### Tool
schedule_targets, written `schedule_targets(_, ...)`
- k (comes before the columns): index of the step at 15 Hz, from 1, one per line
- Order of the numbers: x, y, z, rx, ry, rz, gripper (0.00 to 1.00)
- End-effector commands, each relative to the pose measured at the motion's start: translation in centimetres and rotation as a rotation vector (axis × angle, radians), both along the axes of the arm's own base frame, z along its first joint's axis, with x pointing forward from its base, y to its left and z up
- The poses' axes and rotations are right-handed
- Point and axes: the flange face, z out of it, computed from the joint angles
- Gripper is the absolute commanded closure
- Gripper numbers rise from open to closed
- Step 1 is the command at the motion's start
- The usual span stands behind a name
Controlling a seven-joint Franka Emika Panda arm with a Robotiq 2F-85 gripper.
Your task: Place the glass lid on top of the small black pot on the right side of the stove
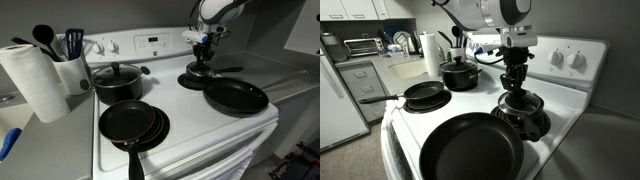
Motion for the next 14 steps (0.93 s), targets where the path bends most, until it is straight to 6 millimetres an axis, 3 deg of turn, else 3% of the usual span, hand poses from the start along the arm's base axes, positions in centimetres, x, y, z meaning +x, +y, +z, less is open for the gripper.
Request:
schedule_targets(1, -0.7, 1.3, 1.8, -0.001, -0.015, 0.044, 0.85)
schedule_targets(8, -0.2, 4.1, 5.8, -0.04, -0.071, 0.127, 0.85)
schedule_targets(14, 1.2, 3.7, 5.3, -0.111, -0.105, 0.11, 0.85)
